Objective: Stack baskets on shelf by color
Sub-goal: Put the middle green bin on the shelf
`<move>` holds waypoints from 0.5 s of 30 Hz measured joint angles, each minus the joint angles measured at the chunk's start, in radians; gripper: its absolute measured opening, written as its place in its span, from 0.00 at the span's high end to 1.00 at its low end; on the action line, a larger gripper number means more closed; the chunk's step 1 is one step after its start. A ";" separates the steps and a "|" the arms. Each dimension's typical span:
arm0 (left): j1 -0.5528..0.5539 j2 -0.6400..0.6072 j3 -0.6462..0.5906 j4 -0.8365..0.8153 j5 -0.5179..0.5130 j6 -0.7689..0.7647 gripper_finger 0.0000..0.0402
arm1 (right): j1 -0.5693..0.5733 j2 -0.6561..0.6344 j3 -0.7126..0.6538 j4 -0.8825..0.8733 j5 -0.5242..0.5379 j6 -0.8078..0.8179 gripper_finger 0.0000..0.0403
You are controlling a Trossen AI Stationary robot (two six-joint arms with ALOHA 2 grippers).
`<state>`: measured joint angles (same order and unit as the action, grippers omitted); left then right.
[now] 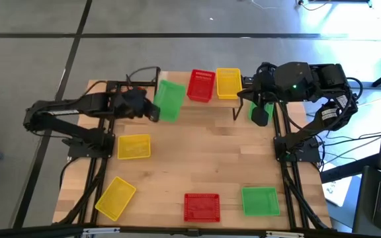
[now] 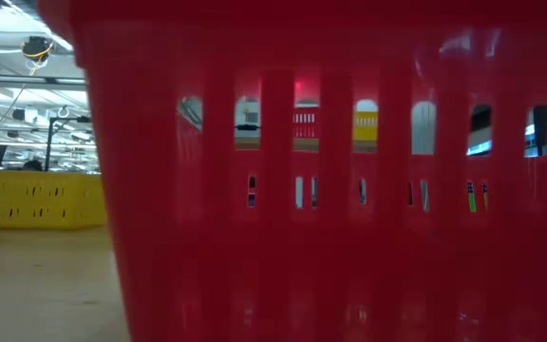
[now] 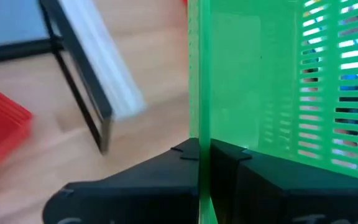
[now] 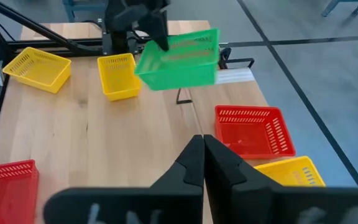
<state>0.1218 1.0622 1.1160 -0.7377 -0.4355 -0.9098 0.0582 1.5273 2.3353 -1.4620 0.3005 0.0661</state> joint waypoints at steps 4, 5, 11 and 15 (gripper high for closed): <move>0.116 0.011 0.000 -0.006 0.009 0.051 1.00 | 0.000 0.008 0.000 -0.002 0.022 -0.022 1.00; 0.145 0.018 0.000 0.010 0.013 0.053 1.00 | 0.000 0.010 0.000 -0.002 0.022 -0.023 1.00; 0.290 0.061 0.000 0.074 0.057 0.074 1.00 | 0.000 0.018 0.000 -0.005 0.024 -0.028 1.00; 0.346 0.099 0.000 0.149 0.155 0.110 1.00 | 0.000 0.023 0.000 -0.006 0.024 -0.048 1.00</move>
<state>0.4676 1.1609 1.1156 -0.5887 -0.2801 -0.7994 0.0582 1.5501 2.3352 -1.4685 0.3241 0.0181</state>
